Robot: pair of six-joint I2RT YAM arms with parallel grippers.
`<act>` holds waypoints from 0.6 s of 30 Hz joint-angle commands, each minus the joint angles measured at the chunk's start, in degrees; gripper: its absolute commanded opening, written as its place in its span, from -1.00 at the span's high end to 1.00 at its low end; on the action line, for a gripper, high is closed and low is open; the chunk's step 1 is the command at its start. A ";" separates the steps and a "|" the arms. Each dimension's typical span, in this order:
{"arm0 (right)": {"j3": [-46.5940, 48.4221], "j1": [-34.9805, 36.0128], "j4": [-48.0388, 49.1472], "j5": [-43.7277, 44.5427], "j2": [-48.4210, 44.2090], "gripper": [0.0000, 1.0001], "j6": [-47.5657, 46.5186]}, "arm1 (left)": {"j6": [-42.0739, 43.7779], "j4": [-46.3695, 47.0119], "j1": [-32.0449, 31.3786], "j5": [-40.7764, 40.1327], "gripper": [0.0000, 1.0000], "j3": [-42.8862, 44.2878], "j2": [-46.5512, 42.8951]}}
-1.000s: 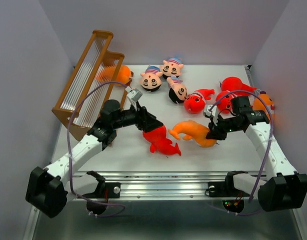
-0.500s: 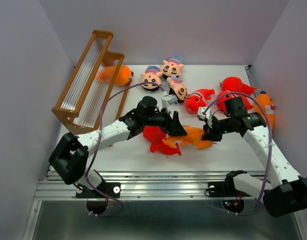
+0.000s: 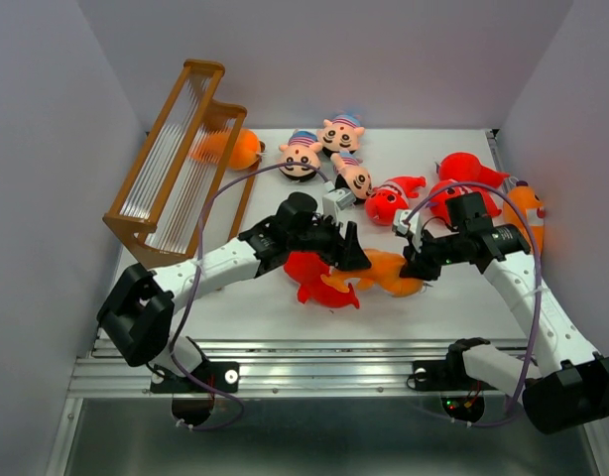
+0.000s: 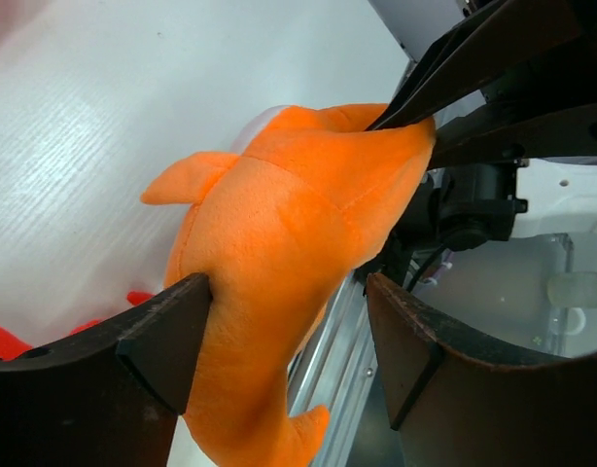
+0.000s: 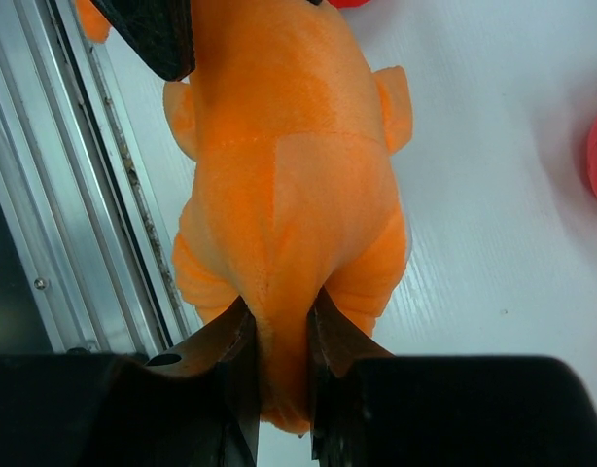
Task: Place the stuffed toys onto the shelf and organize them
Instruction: Pass the stuffed toy from the right arm to the left
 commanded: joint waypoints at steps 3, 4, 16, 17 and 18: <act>1.02 0.30 6.14 -4.67 -2.77 0.55 1.47 | 6.35 -4.80 -1.23 -4.53 -0.57 1.81 -3.78; 1.19 0.30 6.14 -4.67 -2.94 0.54 1.56 | 7.40 -5.07 -1.23 -4.54 -0.58 1.72 -3.96; 1.90 0.30 7.02 -4.32 -1.63 0.53 1.91 | 10.57 -7.19 -1.76 -7.61 -0.40 -0.92 -5.10; 1.98 0.30 7.02 -4.23 -1.54 0.53 1.91 | 10.57 -7.10 -1.76 -7.79 -0.32 -0.92 -4.93; 1.98 0.30 7.20 -4.05 -1.45 0.53 1.91 | 10.57 -7.10 -1.76 -7.88 -0.25 -0.92 -4.58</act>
